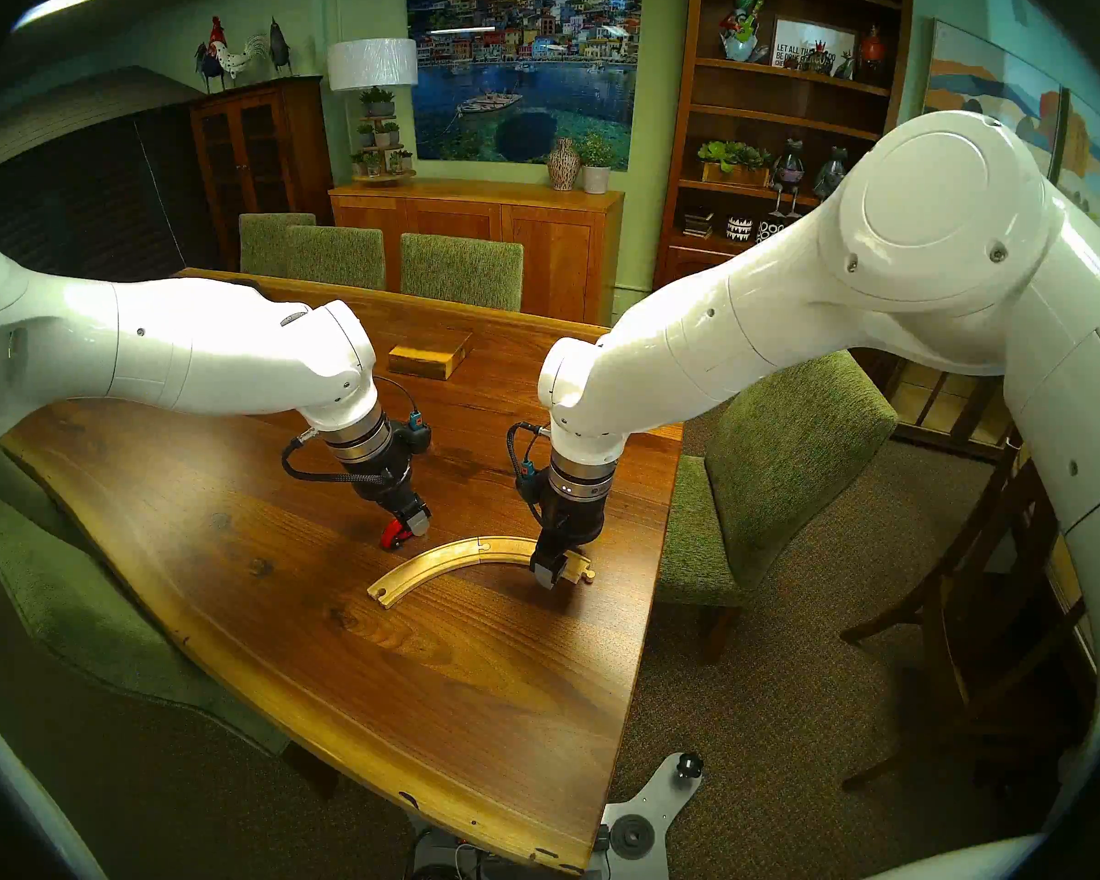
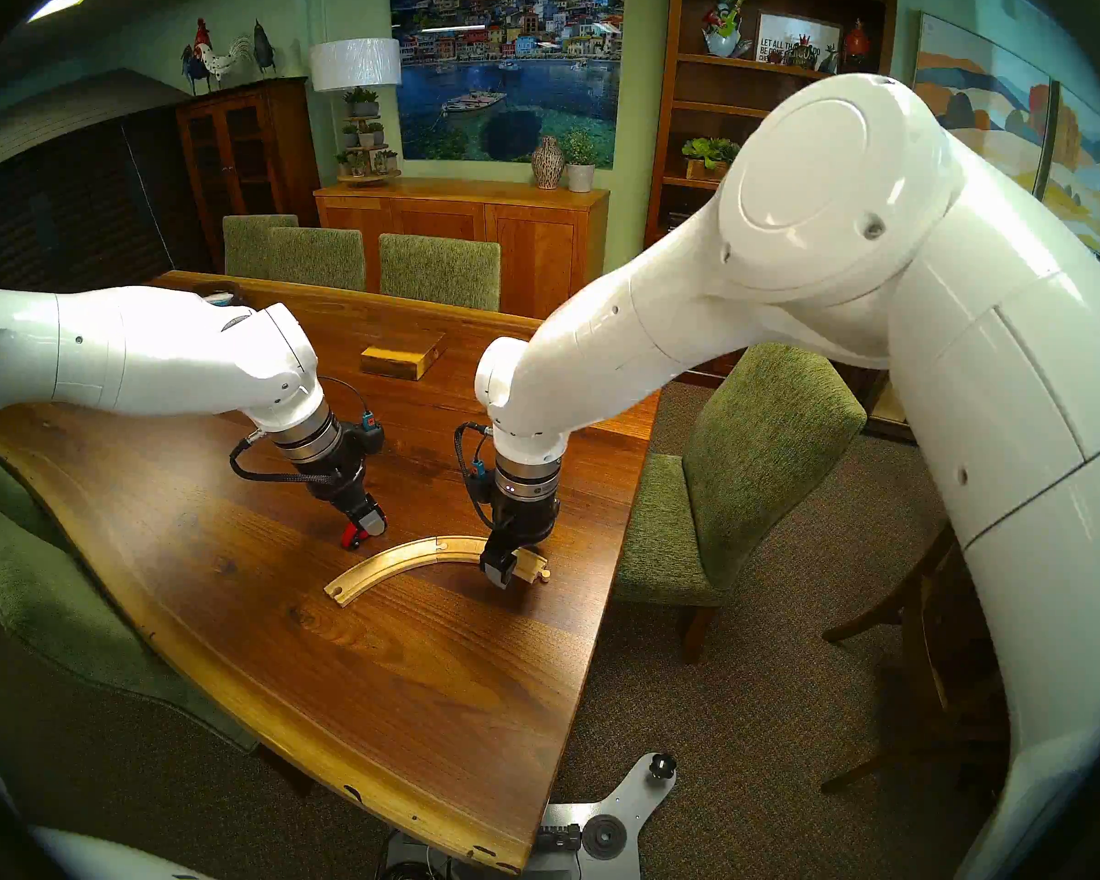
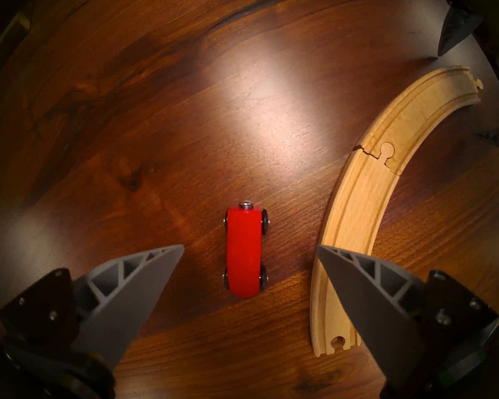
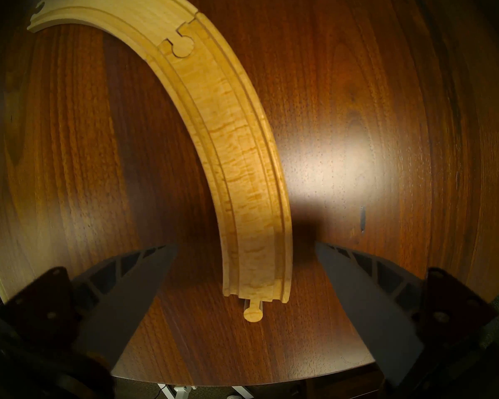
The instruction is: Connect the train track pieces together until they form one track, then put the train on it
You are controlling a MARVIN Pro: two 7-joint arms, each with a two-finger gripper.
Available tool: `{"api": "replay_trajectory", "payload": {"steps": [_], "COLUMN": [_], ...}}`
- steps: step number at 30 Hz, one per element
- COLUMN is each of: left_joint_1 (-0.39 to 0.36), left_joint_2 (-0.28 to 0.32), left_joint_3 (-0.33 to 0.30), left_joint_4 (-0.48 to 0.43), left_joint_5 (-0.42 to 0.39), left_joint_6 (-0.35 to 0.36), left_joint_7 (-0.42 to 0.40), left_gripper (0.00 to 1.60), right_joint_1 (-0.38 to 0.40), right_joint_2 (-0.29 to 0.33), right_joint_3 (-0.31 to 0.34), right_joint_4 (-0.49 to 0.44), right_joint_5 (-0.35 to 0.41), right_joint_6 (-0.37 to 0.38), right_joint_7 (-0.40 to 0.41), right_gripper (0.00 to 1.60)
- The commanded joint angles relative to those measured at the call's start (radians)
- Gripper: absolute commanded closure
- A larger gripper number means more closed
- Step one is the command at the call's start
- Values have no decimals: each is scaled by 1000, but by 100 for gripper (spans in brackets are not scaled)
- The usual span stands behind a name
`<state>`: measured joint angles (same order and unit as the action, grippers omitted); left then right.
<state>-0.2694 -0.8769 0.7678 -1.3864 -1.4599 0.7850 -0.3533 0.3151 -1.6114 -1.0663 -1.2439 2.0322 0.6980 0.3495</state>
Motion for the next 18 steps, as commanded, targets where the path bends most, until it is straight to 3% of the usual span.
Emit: {"api": "replay_trajectory", "payload": {"steps": [1,16,17,18], "left_joint_1": [-4,23,24,24], "left_joint_2": [-30,-42,-42,-42], "left_joint_3": [-14,-11,-11,-11], "left_joint_4": [33,61,61,62], "left_joint_5": [2,12,13,14], "left_joint_6": [-1,-6,-6,-6], "left_joint_7": [-7,-23,-25,-26], "left_gripper": [0,0,4,19], "right_joint_1": [27,32,33,33], "right_joint_2": [9,17,18,18], "right_joint_3": [3,6,6,6], "right_joint_4": [5,-11,-11,-12], "right_joint_5": [2,10,12,12], "right_joint_6": [-1,3,3,3], "right_joint_7": [-8,-22,-24,-24], "right_gripper": [0,0,0,0]}}
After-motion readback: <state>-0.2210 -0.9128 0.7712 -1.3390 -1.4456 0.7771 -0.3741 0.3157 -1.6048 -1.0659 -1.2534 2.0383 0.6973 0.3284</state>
